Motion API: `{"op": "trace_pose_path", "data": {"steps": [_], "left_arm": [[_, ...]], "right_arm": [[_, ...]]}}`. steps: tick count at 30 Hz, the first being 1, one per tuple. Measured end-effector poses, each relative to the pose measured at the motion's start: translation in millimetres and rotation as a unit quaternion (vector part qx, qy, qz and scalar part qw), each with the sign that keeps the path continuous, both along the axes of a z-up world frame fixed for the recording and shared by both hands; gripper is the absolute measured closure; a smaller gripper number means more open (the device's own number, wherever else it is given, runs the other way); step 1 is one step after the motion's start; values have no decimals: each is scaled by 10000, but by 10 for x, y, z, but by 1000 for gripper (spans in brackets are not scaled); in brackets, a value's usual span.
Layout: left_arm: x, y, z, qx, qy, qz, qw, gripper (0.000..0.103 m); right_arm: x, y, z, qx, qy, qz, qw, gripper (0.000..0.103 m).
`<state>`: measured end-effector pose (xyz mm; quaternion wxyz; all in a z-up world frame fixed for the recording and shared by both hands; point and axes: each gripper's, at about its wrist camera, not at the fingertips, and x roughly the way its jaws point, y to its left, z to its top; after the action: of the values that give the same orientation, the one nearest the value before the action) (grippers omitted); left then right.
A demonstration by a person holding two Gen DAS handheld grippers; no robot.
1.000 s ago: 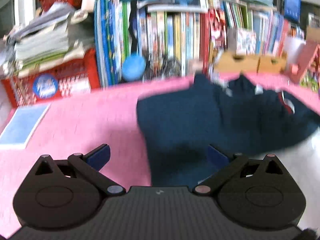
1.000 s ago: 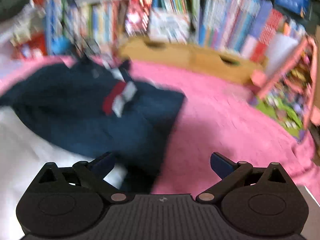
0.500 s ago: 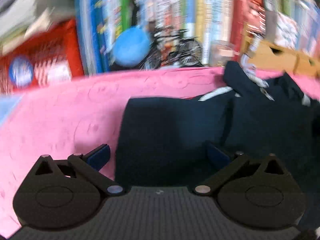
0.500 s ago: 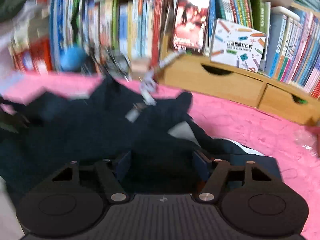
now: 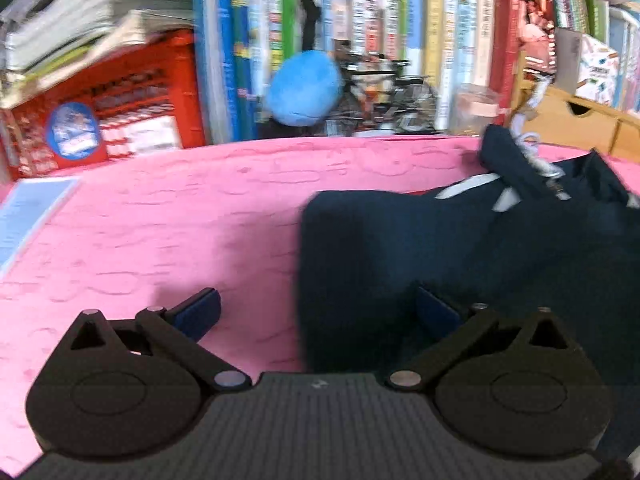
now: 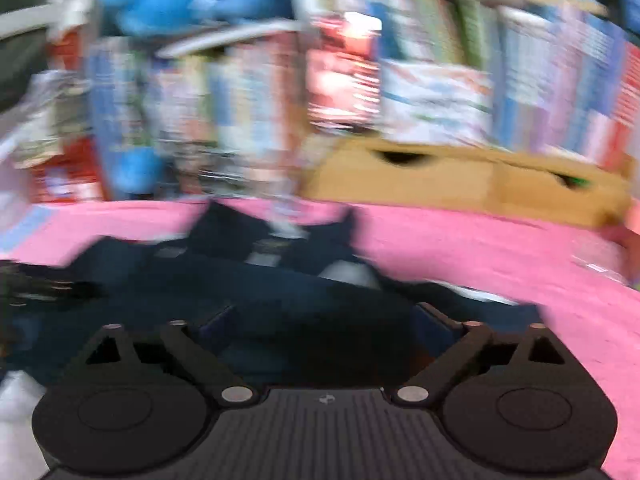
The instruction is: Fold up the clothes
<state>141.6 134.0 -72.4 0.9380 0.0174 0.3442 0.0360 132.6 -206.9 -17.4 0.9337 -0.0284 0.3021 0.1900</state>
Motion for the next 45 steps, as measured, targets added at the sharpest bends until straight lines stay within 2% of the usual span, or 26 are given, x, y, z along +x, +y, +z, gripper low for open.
{"op": "trace_pose_path", "data": {"steps": [3, 7, 9, 11, 14, 16, 18, 19, 21, 22, 23, 25, 27, 29, 30, 31, 33, 35, 37, 39, 41, 45], "left_arm": [[-112, 227, 40, 106, 6, 283, 9995, 0], [-362, 435, 218, -136, -44, 540, 9984, 2], [-596, 370, 368, -262, -378, 17, 9989, 2], [-777, 128, 473, -195, -580, -617, 9962, 0], [-823, -326, 403, 253, -483, -1234, 9909, 0], [-740, -557, 213, 844, -223, -1222, 9887, 0], [-728, -475, 129, 633, -179, -1130, 9914, 0], [-723, -433, 89, 533, -156, -1079, 9926, 0], [-726, -305, 64, 543, -98, -789, 9954, 0], [-773, -306, 11, 997, -208, -670, 9925, 0], [-838, -252, -4, 1255, -363, -688, 9890, 0], [-896, -106, 4, 1229, -329, -555, 9903, 0], [-919, 66, 23, 819, -210, -349, 9958, 0], [-969, 120, 40, 767, -214, -227, 9966, 0], [-992, 145, 48, 744, -214, -168, 9969, 0], [-983, 136, 66, 789, -177, -134, 9966, 0], [-963, 127, 126, 830, -64, -43, 9965, 0], [-1001, 129, 237, 676, -66, 52, 9977, 2], [-1029, 102, 399, 257, -308, -25, 9992, 2], [-1001, -49, 538, -47, -468, -291, 9985, 2], [-943, -299, 593, 38, -572, -596, 9966, 1], [-756, -889, 529, 302, -538, -1215, 9907, 1]], "right_arm": [[-83, 393, -63, -279, 108, 525, 9982, 5], [-33, 543, -277, -152, 578, 511, 9969, 5], [-11, 489, -281, 68, 647, 421, 9970, 5], [-7, 425, -258, 253, 657, 351, 9969, 5], [-3, 412, -226, 366, 669, 369, 9964, 5], [-46, 508, -239, -5, 608, 467, 9971, 5], [-134, 604, -275, -679, 399, 405, 9961, 5], [-163, 584, -282, -844, 314, 374, 9952, 5], [-160, 384, -281, -871, 375, 196, 9953, 5], [-145, 253, -273, -835, 404, 117, 9956, 9], [-138, 116, -265, -762, 439, 145, 9960, 14], [-187, -79, -246, -702, 407, 274, 9963, 37], [-284, -182, -206, -635, 326, 400, 9966, 39], [-359, -271, -161, -356, 286, 393, 9982, 34], [-392, -320, -125, -150, 305, 320, 9989, 19], [-421, -355, -82, 42, 287, 235, 9993, 11], [-467, -366, 8, 290, 96, 274, 9992, 11], [-449, -305, 37, 104, -35, 153, 9998, 11], [-374, -225, 14, -196, -45, -91, 9998, 11], [-291, -136, -49, -396, 39, -249, 9989, 11], [-198, -34, -169, -449, 260, -278, 9983, 11], [-232, 159, -332, -849, 90, -335, 9958, 2]]}}
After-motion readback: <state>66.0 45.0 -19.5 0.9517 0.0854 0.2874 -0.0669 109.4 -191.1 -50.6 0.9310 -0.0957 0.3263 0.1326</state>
